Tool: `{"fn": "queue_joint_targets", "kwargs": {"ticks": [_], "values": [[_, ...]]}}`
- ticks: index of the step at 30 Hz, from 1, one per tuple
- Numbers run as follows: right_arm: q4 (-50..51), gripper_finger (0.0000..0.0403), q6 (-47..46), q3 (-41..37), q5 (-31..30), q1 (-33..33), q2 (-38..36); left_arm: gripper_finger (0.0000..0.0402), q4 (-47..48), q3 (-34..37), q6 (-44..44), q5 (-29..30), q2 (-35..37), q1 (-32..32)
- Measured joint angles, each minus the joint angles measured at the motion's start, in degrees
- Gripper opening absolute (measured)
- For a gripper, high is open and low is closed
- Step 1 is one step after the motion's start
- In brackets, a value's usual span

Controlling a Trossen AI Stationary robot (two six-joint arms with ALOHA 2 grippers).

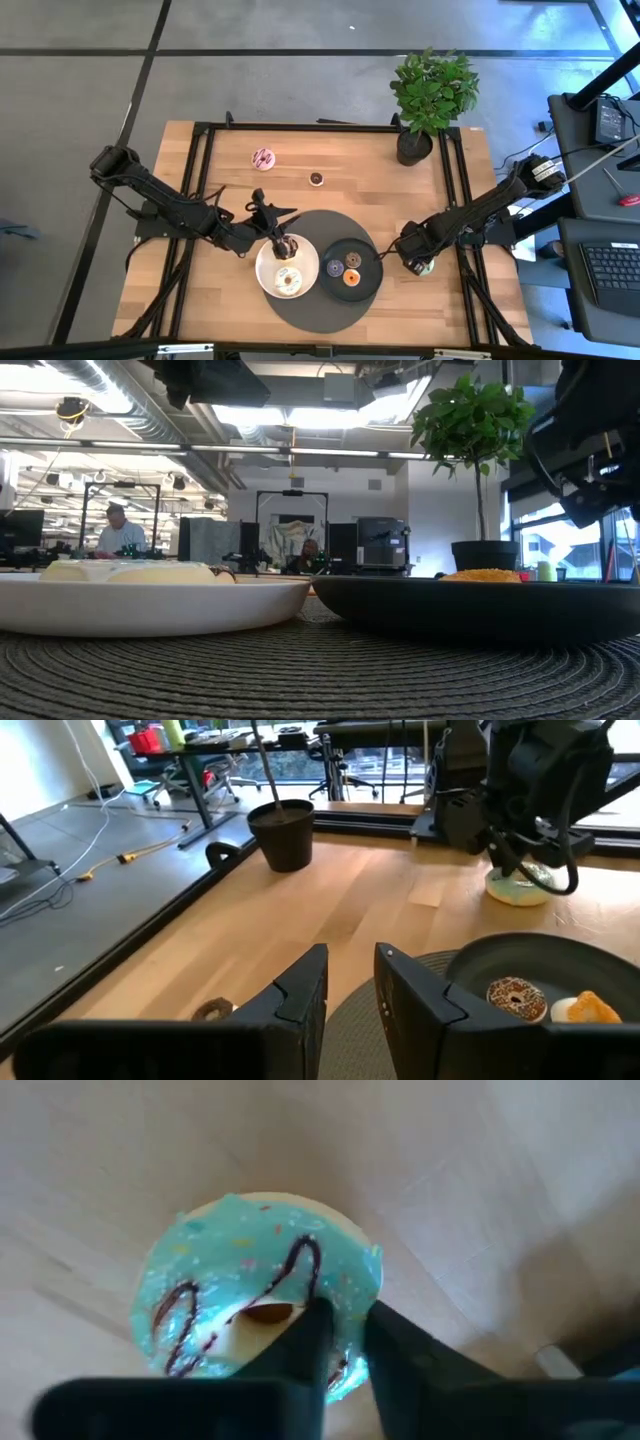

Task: Pick & Place donuts
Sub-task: Put the big green donut on the white plate

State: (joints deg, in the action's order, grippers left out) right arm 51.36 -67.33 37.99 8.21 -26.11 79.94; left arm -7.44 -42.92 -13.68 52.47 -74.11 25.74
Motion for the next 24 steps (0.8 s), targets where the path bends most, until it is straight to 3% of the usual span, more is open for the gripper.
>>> {"fn": "queue_joint_targets", "kwargs": {"ticks": [4,9,13,18,21,24], "values": [[4.2,0.0013,1.7,3.8,-3.0,0.0,0.0,0.0083,-0.1,0.0,0.8,-1.6,0.0,0.0],[13.3,0.0027,1.8,12.0,-10.8,0.0,0.0,0.0083,-0.1,0.0,0.2,-0.8,0.0,0.0],[13.9,0.0019,6.4,19.7,-19.4,0.4,0.0,0.0082,-0.1,0.0,-2.9,-2.2,0.0,-0.7],[7.0,0.0012,18.6,27.4,-32.5,1.8,0.0,0.0075,-0.2,0.0,-9.4,-4.6,0.0,-3.2],[-2.7,0.0017,29.9,29.2,-41.8,2.7,0.0,0.0072,-0.3,0.0,-12.7,-4.6,0.0,-4.8],[-13.1,0.0017,41.3,29.3,-47.4,3.9,0.4,0.0070,-1.0,0.0,-13.7,-4.6,-0.7,-5.7]]}}
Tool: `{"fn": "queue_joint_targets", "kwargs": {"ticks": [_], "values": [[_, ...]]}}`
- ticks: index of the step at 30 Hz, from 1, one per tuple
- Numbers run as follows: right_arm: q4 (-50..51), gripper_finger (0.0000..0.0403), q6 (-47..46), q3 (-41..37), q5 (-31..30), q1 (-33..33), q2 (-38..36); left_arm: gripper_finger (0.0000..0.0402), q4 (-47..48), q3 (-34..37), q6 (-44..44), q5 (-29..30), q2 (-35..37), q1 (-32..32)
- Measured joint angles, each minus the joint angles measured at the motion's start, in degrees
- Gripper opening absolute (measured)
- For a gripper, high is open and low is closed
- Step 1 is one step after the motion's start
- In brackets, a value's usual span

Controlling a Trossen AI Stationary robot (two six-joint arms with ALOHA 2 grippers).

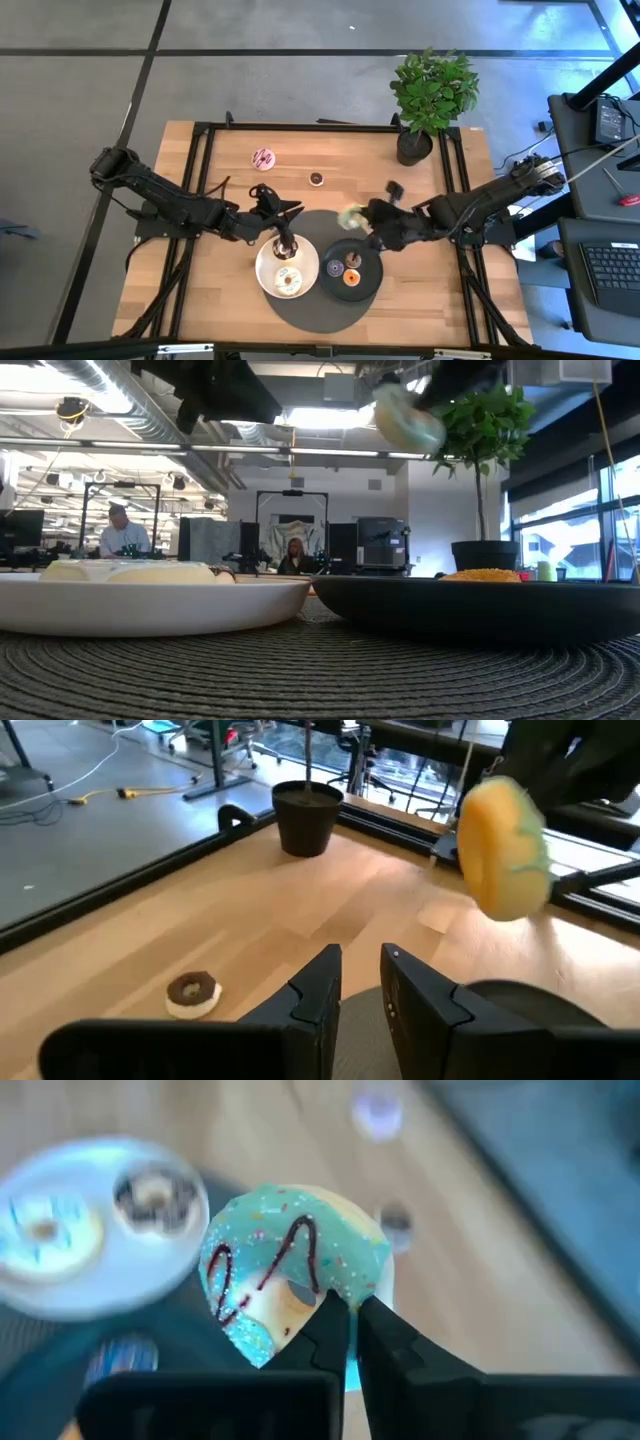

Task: Pick & Place donuts
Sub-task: Put the big green donut on the white plate

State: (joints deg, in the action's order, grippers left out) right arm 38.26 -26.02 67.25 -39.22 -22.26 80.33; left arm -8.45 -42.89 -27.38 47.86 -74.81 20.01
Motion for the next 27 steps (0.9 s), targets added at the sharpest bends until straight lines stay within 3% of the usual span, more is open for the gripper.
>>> {"fn": "queue_joint_targets", "kwargs": {"ticks": [5,9,13,23,27], "values": [[-11.0,0.0016,11.6,0.0,-1.8,3.4,2.8,0.0070,-4.6,0.0,6.0,-4.1,-2.1,0.0],[-14.2,0.0016,14.7,-0.1,-2.5,5.9,5.3,0.0068,-7.6,0.0,13.3,-7.3,-3.0,0.0],[-16.0,0.0019,16.0,-0.1,-2.5,7.2,7.6,0.0073,-8.1,0.0,14.5,-6.9,-3.1,-0.2],[-23.7,0.0019,20.5,-0.1,-2.3,7.6,10.8,0.0174,-7.9,0.0,14.4,-6.1,-3.1,-0.2],[-26.2,0.0019,22.1,-0.1,-1.0,7.6,10.9,0.0197,-7.9,0.0,13.5,-5.1,-3.1,-0.2]]}}
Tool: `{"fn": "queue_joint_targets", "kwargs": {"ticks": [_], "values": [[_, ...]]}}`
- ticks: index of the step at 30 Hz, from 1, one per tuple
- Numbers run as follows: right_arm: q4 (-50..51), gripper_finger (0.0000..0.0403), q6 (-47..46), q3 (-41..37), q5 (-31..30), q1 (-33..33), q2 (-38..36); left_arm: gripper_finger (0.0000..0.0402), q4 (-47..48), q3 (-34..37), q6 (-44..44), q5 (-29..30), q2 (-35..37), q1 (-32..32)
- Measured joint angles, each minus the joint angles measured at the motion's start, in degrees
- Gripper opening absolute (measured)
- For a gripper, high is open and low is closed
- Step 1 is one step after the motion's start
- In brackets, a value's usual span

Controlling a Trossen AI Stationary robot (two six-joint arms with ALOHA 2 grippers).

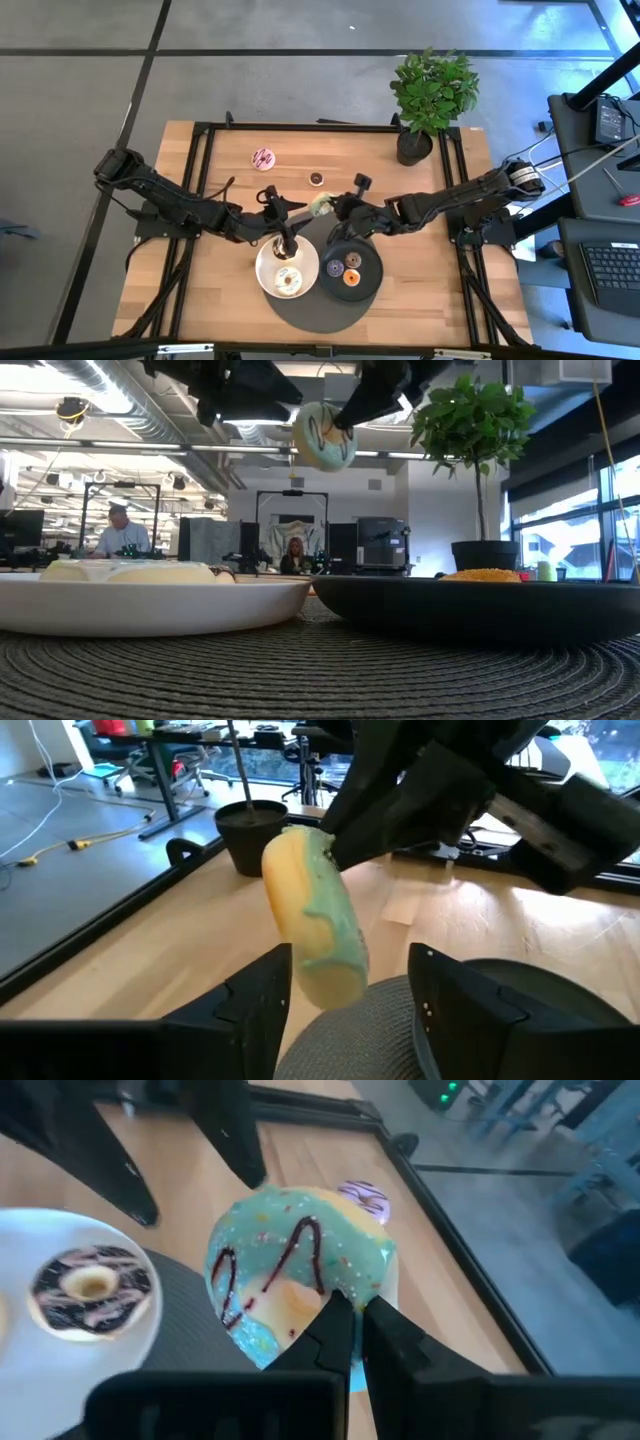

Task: Pick & Place donuts
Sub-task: Put the big green donut on the white plate

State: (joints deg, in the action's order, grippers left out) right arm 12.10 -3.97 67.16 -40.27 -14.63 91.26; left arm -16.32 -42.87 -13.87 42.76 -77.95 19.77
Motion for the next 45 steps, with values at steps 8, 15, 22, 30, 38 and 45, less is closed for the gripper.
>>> {"fn": "queue_joint_targets", "kwargs": {"ticks": [8,15,22,30,38,45], "values": [[-1.3,0.0019,0.0,0.0,3.8,0.0,0.0,0.0195,0.4,0.0,-0.5,1.6,0.0,0.0],[-2.1,0.0020,0.2,0.0,4.0,0.0,0.0,0.0176,1.1,0.0,-0.5,1.7,0.0,0.0],[-2.3,0.0020,0.2,0.0,6.7,0.0,0.0,0.0129,1.2,0.0,-0.4,1.6,0.0,0.0],[-3.2,0.0020,1.4,0.0,7.2,0.0,0.0,0.0069,1.2,0.0,-0.4,1.6,0.0,0.0],[-3.2,0.0025,4.4,0.0,7.4,0.0,0.0,0.0008,1.2,0.0,0.5,1.3,0.0,0.0],[1.9,0.0096,4.8,0.0,7.8,0.0,-3.1,0.0005,2.0,0.0,-2.6,-4.9,0.8,0.0]]}}
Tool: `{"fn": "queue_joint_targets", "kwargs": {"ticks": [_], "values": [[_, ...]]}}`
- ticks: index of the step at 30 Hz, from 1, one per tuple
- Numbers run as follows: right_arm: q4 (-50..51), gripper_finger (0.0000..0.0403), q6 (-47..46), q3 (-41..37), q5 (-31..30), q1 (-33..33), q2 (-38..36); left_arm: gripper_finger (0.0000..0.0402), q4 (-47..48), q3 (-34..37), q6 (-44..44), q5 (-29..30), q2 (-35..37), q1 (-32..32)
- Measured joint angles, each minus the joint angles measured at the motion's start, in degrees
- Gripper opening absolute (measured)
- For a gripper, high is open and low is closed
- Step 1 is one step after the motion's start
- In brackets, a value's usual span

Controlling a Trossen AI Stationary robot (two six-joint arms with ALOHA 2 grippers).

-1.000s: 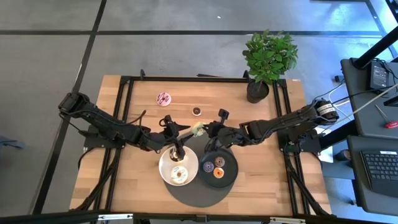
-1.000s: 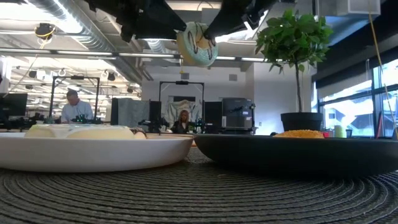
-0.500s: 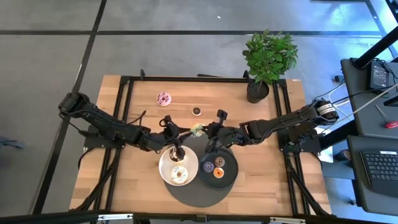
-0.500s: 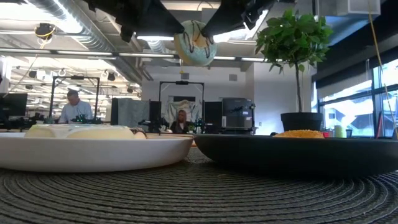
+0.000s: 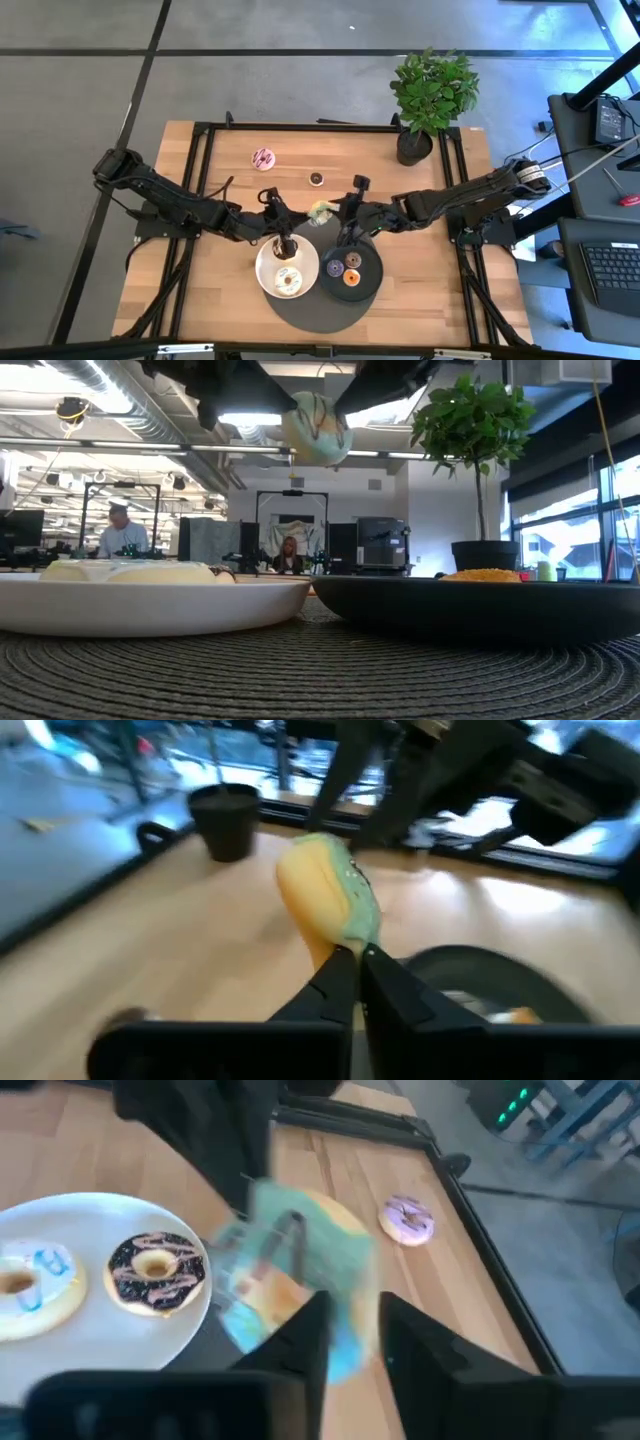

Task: Pick & Place donuts
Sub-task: Put the big green donut on the white plate

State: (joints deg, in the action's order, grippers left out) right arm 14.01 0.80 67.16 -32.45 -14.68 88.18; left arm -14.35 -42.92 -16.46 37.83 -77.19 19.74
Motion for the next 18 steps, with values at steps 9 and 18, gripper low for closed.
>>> {"fn": "queue_joint_targets", "kwargs": {"ticks": [9,18], "values": [[13.8,0.0172,-6.3,0.0,-2.3,-0.2,-8.6,0.0004,2.6,0.0,-26.1,-25.9,2.3,-0.9],[14.0,0.0182,-5.0,0.0,-3.0,-0.1,-9.5,0.0004,19.7,0.0,-56.0,-27.7,2.3,0.9]]}}
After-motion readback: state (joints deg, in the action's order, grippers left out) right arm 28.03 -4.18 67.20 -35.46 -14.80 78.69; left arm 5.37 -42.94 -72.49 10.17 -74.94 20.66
